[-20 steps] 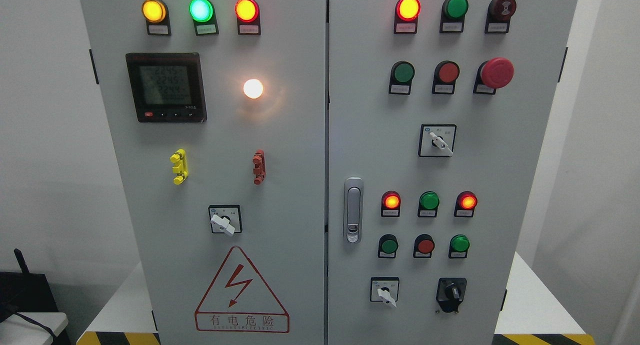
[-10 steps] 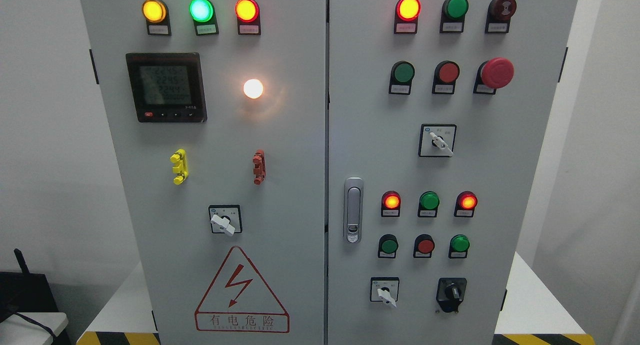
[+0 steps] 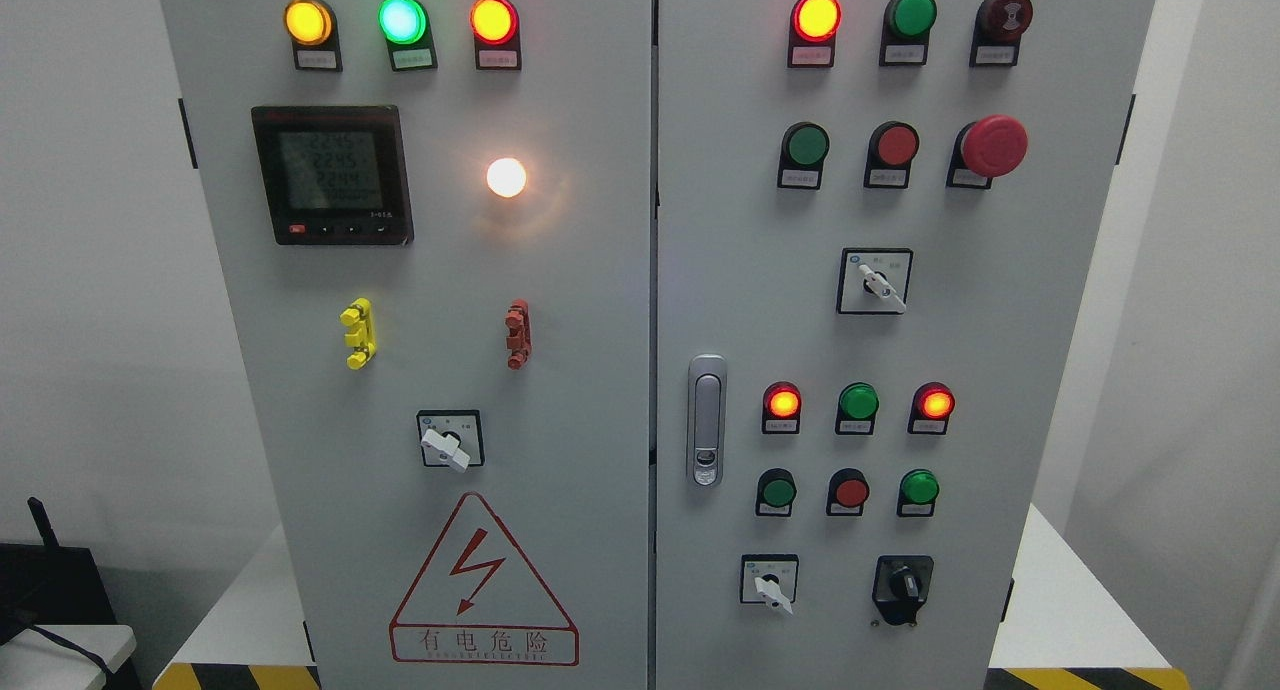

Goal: Trip black knob to open circuit

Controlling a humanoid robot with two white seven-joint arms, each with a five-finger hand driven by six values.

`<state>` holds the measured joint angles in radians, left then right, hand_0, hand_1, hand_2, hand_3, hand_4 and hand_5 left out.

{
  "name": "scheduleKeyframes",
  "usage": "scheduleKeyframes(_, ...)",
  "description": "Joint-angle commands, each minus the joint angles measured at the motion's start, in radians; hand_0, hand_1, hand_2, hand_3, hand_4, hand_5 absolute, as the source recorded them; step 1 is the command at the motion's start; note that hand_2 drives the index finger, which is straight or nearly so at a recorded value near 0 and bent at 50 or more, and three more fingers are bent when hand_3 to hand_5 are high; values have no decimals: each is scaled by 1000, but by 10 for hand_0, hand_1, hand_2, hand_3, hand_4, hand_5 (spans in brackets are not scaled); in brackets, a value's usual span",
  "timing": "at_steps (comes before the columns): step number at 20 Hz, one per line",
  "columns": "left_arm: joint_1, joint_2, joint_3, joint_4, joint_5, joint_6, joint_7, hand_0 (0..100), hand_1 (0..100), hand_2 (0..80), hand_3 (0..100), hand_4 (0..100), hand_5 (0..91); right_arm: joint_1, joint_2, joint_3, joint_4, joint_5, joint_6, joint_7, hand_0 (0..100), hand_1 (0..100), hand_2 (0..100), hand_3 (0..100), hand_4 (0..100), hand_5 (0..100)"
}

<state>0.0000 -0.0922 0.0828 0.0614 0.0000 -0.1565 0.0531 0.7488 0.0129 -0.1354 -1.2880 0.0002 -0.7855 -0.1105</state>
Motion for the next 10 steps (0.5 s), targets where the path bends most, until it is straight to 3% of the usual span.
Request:
scheduleKeyframes(1, -8, 0, 0, 0, -34, 0, 1, 120, 389, 0, 0, 0, 0, 0, -33, -26, -313, 27, -51, -3, 109, 400, 135, 628, 687, 724)
scheduleKeyframes(4, -8, 0, 0, 0, -32, 0, 1, 120, 389, 0, 0, 0, 0, -26, -36, -26, -361, 27, -2, -3, 85, 434, 143, 631, 699, 737)
scheduleKeyframes(10, -8, 0, 0, 0, -32, 0, 1, 120, 389, 0, 0, 0, 0, -175, -93, -32, -369, 26, 115, -3, 68, 451, 149, 635, 712, 755)
